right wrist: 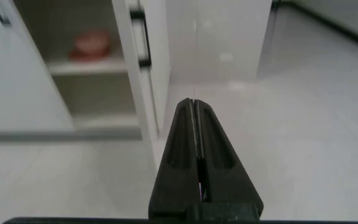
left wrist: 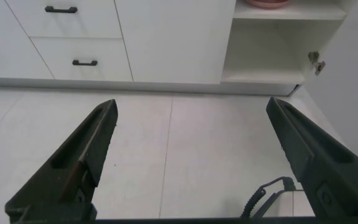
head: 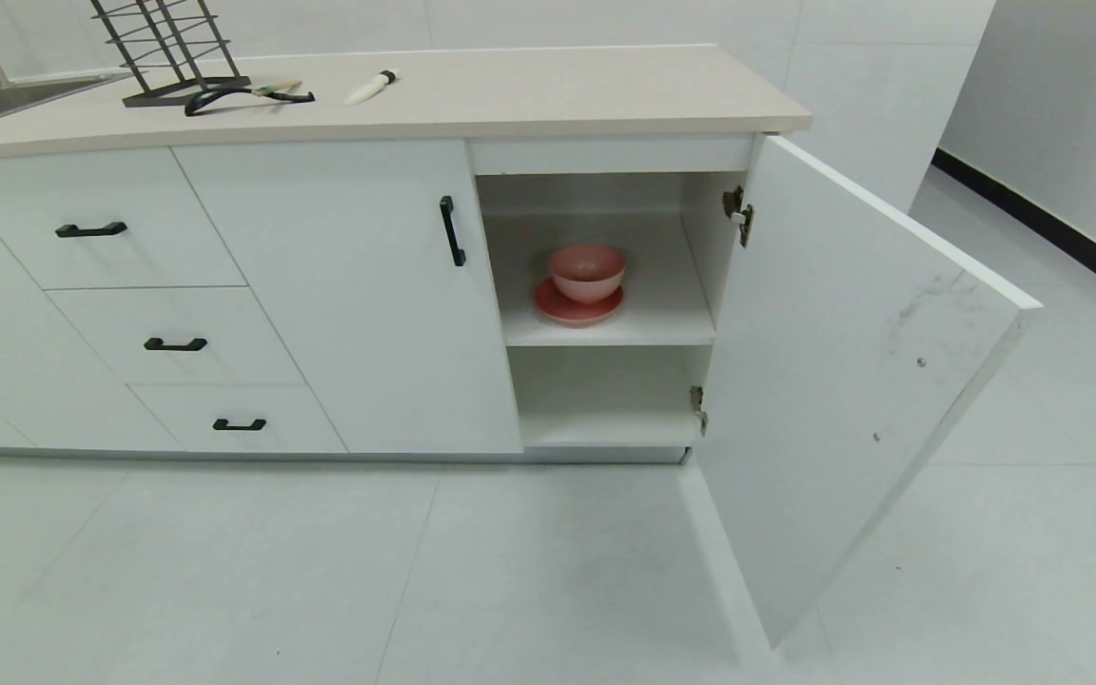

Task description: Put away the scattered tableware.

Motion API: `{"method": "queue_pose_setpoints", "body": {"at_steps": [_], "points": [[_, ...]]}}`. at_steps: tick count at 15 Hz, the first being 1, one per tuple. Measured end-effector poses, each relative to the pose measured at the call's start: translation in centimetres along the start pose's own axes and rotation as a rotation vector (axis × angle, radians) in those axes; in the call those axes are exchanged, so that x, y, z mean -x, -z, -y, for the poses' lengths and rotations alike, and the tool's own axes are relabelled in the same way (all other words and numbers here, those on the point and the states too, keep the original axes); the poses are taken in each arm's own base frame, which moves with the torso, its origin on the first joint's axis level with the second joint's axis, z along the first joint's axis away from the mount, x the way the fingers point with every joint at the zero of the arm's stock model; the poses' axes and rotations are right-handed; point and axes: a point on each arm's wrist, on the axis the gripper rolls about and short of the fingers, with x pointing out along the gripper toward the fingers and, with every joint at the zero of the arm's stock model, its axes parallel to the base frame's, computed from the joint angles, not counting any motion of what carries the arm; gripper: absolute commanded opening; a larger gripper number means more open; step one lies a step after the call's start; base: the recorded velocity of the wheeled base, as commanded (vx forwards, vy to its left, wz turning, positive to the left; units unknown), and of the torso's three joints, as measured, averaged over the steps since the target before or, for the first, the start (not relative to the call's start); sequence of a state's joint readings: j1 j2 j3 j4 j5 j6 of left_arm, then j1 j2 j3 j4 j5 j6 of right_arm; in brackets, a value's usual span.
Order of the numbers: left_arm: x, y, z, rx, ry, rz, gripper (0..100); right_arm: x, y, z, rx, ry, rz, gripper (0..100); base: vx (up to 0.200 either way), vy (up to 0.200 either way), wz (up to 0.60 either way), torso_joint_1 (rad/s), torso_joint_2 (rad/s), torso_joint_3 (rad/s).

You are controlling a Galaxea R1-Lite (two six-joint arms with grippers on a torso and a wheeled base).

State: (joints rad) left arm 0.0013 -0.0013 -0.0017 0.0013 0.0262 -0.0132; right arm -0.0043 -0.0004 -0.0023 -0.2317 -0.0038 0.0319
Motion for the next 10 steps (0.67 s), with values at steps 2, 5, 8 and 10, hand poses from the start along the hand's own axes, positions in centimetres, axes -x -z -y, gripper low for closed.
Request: {"method": "queue_pose_setpoints", "body": {"at_steps": [2,5,8,10], "points": [[0.0,0.0,0.0,0.005,0.002,0.001,100,-0.2,-0.9,-0.1,-0.01,-0.012,-0.004,0,0.0,0.0,0.0,0.0,0.0,0.0],[0.0,0.0,0.0,0.01,0.001,0.001,100,-2.8,-4.8,-0.2,-0.074,-0.034,-0.013,0,0.0,0.0,0.0,0.0,0.0,0.0],[0.0,0.0,0.0,0.01,0.0,0.001,100,-8.6,-7.4,-0.4,-0.079,-0.064,0.045,0,0.0,0.0,0.0,0.0,0.0,0.0],[0.0,0.0,0.0,0.011,0.0,0.001,100,-12.1,-5.7,-0.3,-0.047,-0.112,-0.029,0,0.0,0.0,0.0,0.0,0.0,0.0]]}}
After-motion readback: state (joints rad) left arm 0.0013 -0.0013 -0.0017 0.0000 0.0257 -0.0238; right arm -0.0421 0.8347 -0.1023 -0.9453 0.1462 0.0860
